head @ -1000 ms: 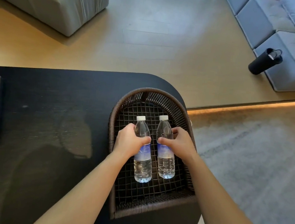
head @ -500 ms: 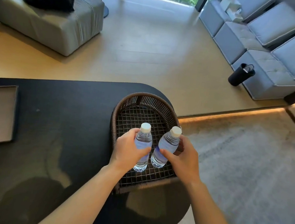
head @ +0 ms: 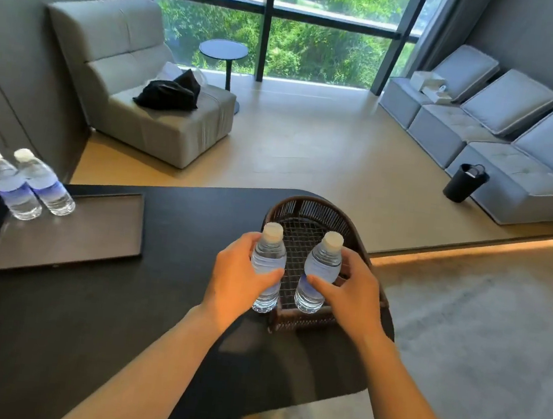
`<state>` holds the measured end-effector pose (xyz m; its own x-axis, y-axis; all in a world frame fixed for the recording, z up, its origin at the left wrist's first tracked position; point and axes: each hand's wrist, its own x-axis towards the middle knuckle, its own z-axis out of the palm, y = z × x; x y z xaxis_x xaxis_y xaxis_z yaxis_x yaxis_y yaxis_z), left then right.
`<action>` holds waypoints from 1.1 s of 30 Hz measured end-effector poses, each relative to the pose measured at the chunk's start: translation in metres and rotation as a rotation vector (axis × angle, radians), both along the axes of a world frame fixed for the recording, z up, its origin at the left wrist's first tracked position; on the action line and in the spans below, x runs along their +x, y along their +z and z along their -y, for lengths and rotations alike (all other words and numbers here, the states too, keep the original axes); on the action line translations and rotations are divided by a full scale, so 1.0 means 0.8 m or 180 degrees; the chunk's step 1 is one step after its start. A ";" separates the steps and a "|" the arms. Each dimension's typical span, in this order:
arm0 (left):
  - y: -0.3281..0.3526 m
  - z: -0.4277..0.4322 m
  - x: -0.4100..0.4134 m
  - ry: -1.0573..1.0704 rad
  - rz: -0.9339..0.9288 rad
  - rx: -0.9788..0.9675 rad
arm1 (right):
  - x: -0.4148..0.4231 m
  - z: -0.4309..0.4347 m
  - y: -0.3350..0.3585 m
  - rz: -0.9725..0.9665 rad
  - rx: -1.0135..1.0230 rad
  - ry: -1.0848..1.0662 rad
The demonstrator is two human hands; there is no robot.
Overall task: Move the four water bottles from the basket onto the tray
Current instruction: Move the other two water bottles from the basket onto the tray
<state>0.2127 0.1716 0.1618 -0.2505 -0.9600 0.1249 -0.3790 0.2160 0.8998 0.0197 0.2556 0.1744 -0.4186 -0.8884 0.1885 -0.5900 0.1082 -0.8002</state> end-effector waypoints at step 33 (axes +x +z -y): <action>-0.043 0.179 0.526 0.1696 0.0584 0.0269 | 0.510 0.319 -0.066 0.0347 0.0539 0.1409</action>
<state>0.6337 0.0288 0.1278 0.2607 -0.9645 0.0425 -0.5676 -0.1175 0.8149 0.4275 0.0006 0.1213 -0.0029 -1.0000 0.0020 -0.5225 -0.0002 -0.8527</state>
